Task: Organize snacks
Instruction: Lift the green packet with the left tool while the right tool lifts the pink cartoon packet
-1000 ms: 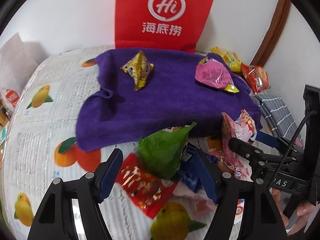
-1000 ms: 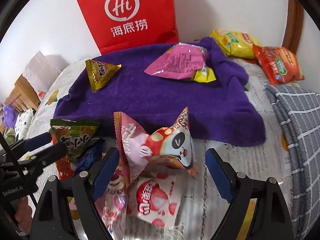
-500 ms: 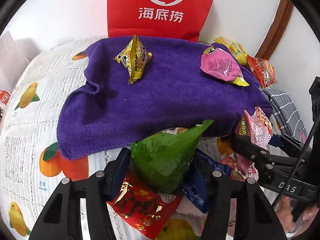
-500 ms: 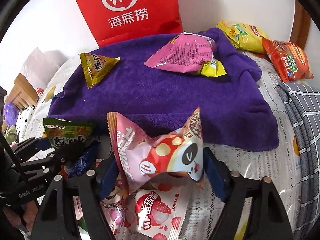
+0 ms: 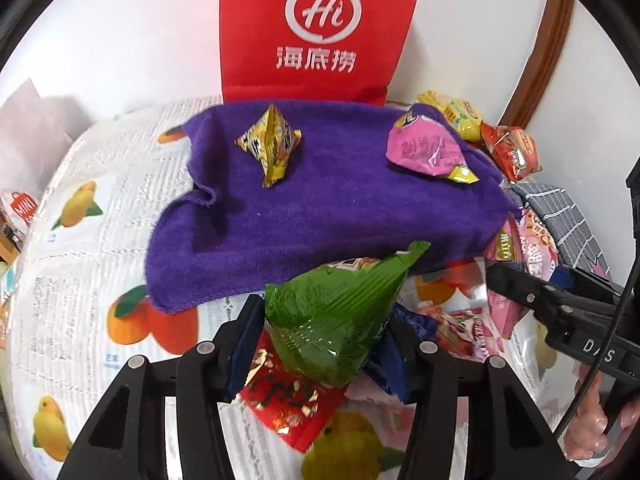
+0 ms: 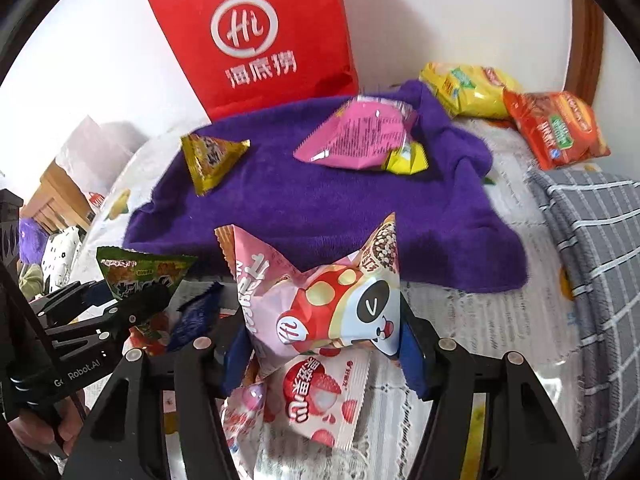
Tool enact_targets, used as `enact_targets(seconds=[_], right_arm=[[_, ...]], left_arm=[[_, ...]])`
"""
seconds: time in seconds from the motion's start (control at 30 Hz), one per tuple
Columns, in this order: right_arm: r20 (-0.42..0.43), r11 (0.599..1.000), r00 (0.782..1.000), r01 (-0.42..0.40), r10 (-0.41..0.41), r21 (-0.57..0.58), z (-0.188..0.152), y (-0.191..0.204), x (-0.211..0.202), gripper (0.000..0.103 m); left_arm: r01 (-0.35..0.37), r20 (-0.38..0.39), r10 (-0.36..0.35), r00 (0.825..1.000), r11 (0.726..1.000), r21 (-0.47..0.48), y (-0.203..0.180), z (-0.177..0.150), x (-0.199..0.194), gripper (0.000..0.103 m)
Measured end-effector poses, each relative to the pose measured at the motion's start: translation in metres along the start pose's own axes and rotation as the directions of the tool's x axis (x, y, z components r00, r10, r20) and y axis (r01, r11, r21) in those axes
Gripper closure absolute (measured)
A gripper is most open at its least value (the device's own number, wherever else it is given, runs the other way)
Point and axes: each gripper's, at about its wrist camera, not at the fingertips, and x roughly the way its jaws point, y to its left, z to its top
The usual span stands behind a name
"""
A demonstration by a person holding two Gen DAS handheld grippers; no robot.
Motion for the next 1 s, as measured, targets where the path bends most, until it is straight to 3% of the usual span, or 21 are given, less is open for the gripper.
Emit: enact_targets(seconds=[0.4,0.77,1.0], right_arm=[[0.105,0.999,0.993,0.044,-0.045,0.008,0.003,0.004,-0.076,0.041],[0.190,0.997,0.979,0.067,-0.072,0.032,-0.004,0.006,-0.150,0.041],[0.240,0.997,0.968,0.058,-0.066,0.041,-0.011,0.009,-0.185,0.041]], left_arm=[[-0.026,0.103,0.027,0.994,1.000,-0.006,-0.001,0.002,-0.076,0.051],[-0.033,0.222,0.026,0.975,0.999,0.029,-0.026,0.007,-0.149,0.051],[-0.044,0.251,0.029,0.967,0.998,0.052,-0.040,-0.001,-0.176,0.051]])
